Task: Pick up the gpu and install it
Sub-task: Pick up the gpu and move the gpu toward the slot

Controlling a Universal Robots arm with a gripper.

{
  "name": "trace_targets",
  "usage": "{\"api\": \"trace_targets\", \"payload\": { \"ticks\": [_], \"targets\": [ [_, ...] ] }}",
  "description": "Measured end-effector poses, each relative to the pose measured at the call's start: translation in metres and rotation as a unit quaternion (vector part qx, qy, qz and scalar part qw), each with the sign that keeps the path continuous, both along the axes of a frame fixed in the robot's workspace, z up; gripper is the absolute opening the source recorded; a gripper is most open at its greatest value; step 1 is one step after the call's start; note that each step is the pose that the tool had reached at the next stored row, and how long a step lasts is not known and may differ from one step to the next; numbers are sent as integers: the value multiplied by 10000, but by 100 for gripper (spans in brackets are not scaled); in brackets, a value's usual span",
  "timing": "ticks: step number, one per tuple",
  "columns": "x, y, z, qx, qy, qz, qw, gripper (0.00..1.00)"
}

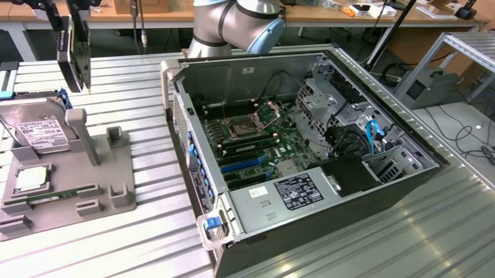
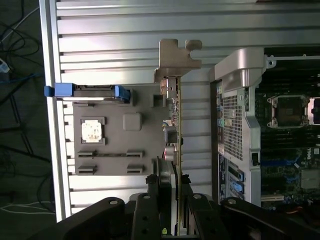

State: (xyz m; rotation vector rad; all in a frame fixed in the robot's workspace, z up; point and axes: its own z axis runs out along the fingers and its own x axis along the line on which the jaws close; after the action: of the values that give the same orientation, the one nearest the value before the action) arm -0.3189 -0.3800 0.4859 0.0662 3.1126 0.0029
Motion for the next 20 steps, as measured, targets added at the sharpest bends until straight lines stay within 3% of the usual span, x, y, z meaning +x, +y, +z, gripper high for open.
{"api": "trace_targets", "payload": {
  "ticks": [20],
  "targets": [
    [0, 0, 222, 5, 0, 0, 10000, 27]
  ]
}}
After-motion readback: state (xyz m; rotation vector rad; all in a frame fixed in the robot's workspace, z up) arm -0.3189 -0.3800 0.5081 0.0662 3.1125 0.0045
